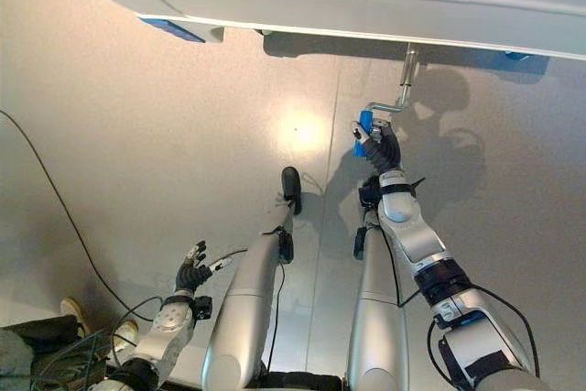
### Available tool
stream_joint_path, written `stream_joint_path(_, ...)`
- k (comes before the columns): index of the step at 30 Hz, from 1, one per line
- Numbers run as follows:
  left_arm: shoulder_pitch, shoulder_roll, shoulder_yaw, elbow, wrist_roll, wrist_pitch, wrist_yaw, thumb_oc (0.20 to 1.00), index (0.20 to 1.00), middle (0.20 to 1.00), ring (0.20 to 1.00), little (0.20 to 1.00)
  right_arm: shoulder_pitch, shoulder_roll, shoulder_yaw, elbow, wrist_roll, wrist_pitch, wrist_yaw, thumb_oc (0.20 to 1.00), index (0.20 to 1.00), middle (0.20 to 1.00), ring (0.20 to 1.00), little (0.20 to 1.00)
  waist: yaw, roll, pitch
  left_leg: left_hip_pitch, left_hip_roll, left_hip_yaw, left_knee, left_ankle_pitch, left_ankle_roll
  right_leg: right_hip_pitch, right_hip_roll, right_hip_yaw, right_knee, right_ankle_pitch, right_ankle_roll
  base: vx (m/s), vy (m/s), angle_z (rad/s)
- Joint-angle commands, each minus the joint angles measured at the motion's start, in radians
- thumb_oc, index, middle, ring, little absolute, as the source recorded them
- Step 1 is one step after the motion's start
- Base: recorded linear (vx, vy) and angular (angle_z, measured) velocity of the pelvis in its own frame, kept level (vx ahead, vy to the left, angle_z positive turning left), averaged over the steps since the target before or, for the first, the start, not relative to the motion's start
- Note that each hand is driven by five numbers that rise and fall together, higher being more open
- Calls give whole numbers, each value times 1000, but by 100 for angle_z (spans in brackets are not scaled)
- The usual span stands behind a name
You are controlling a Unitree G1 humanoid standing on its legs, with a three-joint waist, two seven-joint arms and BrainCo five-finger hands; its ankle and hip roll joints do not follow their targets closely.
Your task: Raise the hospital bed
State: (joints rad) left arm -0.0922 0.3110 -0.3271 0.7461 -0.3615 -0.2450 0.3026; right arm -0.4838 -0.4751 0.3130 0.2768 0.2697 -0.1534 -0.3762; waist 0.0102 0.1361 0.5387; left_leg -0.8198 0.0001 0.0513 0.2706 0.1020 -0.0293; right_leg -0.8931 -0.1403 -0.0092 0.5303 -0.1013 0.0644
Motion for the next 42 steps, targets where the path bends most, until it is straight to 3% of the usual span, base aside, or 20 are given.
stream_joint_path(1,65,-10,14,35,32,-5,2,1000,1000,1000,1000,1000,-47,-43,-178,-258,37,-218,-54,200,200,200,200,200,-33,9,-19,35,-8,-16,48,-38,-50,44,-4,13,-119,133,82,-2,-37,2)
stream_joint_path(12,76,-11,32,33,28,-11,18,1000,1000,1000,1000,1000,9,-58,-307,-255,27,-246,-145,200,200,200,200,200,-45,5,-19,41,-1,-18,51,-41,-54,51,5,23,-123,129,78,3,-10,0)
stream_joint_path(23,91,-7,39,23,33,-16,33,1000,1000,1000,1000,1000,66,-100,-420,-169,-57,-217,-285,200,200,200,200,200,-56,1,-19,33,4,-12,59,-50,-57,38,12,35,-114,122,75,2,-3,-1)
stream_joint_path(34,101,0,48,2,12,-18,37,1000,1000,1000,1000,1000,102,-98,-443,-101,-57,-184,-311,200,200,200,200,200,-68,-15,-19,25,12,-5,61,-52,-56,19,26,44,-111,123,70,3,-14,-4)
stream_joint_path(42,103,1,43,11,-11,-17,33,1000,1000,1000,1000,1000,86,-104,-433,114,60,-180,-289,200,200,200,200,200,-68,-18,-19,7,18,-1,67,-52,-56,-6,36,50,-101,122,65,1,-8,0)
